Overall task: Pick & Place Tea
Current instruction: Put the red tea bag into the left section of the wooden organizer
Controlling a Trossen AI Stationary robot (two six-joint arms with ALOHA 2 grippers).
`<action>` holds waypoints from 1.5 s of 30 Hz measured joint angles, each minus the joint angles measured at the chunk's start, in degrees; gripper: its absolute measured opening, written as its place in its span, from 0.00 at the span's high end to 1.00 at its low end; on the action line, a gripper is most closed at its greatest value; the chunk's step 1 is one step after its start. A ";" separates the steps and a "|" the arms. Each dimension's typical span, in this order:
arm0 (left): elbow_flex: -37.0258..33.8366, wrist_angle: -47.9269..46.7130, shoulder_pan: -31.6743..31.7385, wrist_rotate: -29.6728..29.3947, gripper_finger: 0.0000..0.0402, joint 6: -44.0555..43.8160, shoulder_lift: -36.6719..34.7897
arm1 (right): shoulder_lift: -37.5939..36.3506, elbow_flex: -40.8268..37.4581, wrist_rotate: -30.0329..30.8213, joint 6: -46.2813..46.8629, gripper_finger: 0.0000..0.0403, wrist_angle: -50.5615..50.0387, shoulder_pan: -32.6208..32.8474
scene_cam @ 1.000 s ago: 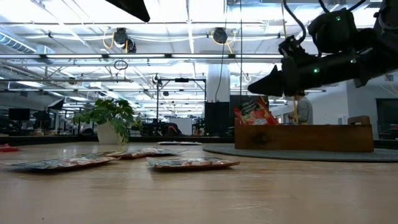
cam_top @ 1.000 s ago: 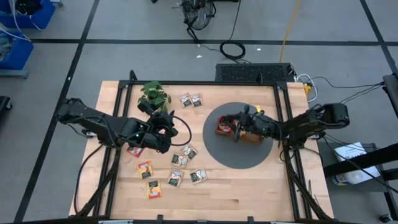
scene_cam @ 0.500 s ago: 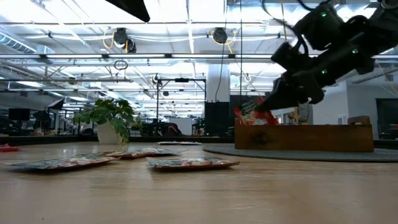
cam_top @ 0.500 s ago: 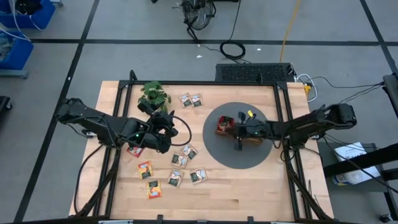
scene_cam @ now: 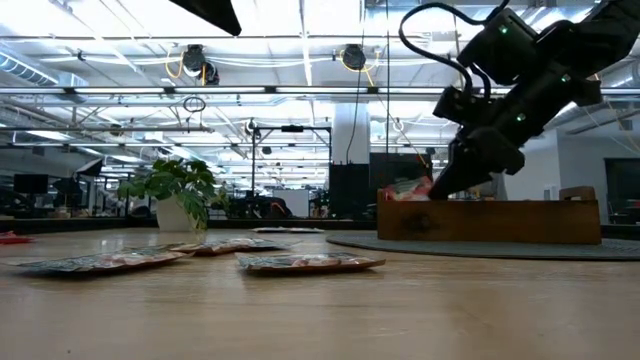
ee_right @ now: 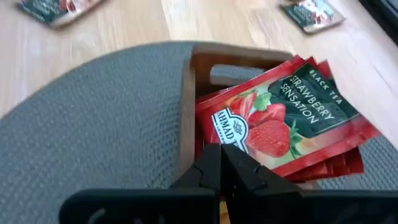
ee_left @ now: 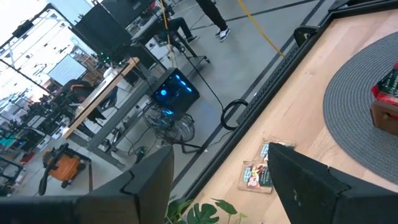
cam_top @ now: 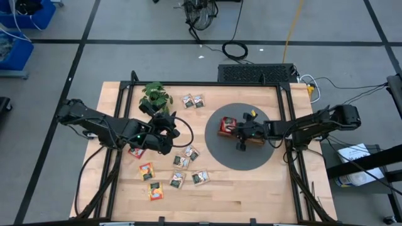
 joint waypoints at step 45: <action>0.00 -0.15 0.00 4.09 0.36 -1.67 0.00 | -4.45 -0.09 1.35 -4.32 1.00 6.93 0.12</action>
